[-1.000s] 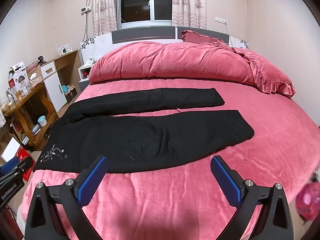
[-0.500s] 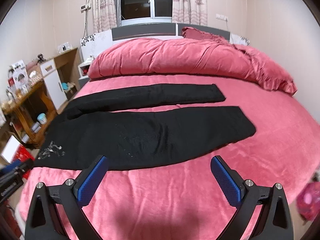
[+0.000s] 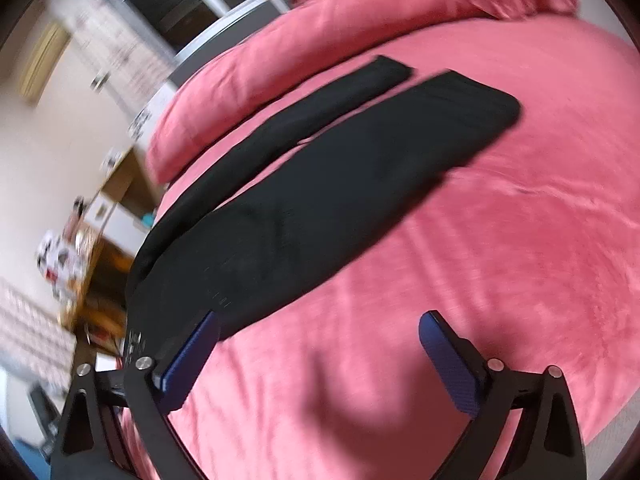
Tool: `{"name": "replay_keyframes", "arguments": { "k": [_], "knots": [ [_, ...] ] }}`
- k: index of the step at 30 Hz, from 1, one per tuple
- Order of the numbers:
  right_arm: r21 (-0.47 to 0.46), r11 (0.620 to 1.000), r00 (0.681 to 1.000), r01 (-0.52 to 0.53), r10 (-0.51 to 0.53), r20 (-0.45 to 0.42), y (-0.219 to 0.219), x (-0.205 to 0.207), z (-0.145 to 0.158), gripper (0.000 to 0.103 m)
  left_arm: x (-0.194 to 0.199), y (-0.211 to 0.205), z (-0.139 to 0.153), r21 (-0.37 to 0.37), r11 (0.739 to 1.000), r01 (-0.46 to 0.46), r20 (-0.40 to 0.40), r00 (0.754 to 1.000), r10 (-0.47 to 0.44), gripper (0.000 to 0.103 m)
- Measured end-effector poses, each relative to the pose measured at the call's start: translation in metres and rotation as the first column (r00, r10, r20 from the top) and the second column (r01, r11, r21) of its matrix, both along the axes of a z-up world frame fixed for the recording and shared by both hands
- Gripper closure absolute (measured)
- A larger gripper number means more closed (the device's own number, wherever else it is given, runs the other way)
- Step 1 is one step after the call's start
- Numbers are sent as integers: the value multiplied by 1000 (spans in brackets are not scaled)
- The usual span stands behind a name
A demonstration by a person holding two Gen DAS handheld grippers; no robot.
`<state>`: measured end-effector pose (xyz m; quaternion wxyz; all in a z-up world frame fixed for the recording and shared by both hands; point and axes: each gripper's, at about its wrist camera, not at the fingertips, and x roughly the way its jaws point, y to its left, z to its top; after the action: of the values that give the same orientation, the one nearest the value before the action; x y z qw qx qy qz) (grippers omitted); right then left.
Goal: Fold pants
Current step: 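Grasp the embroidered waistband with the left tool while the right tool grasps the leg end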
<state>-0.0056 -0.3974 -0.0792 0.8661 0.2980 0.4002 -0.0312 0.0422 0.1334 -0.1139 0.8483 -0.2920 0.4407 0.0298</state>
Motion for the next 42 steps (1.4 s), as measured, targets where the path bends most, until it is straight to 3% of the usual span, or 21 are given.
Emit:
{"name": "replay_keyframes", "arguments": {
  "k": [3, 7, 10, 15, 18, 22, 27, 29, 31, 37, 42],
  "knots": [
    [124, 990, 997, 72, -71, -11, -35, 2, -19, 14, 6, 17, -9, -16, 998, -56, 7, 998, 56, 46],
    [286, 946, 989, 150, -145, -38, -74, 15, -47, 31, 16, 29, -15, -16, 995, -102, 21, 994, 103, 46],
    [317, 931, 983, 184, -180, -43, -93, 29, -58, 43, 25, 34, -20, -1, 992, -125, 9, 992, 125, 46],
    [357, 917, 981, 178, -192, 4, -107, 50, -56, 44, 31, 48, -37, -83, 982, -173, -8, 985, 172, 46],
    [365, 914, 982, 175, -191, 8, -110, 60, -61, 53, 33, 55, -41, -114, 977, -181, 10, 983, 184, 47],
    [381, 909, 981, 172, -192, 16, -119, 68, -69, 55, 37, 64, -49, -189, 963, -194, 30, 979, 203, 47],
    [348, 921, 984, 173, -180, -14, -122, 79, -70, 56, 47, 66, -52, -187, 958, -218, 34, 973, 228, 47],
    [324, 929, 983, 179, -183, -17, -121, 77, -68, 65, 53, 69, -53, -197, 948, -251, 22, 965, 260, 52],
    [313, 932, 982, 184, -190, -11, -123, 72, -70, 77, 58, 73, -56, -173, 939, -296, -26, 955, 296, 77],
    [375, 909, 978, 182, -206, 25, -134, 58, -76, 88, 65, 75, -51, -122, 955, -271, -56, 962, 266, 90],
    [415, 894, 976, 167, -210, 60, -136, 49, -67, 95, 53, 78, -39, -154, 953, -259, -16, 965, 260, 95]
  ]
}}
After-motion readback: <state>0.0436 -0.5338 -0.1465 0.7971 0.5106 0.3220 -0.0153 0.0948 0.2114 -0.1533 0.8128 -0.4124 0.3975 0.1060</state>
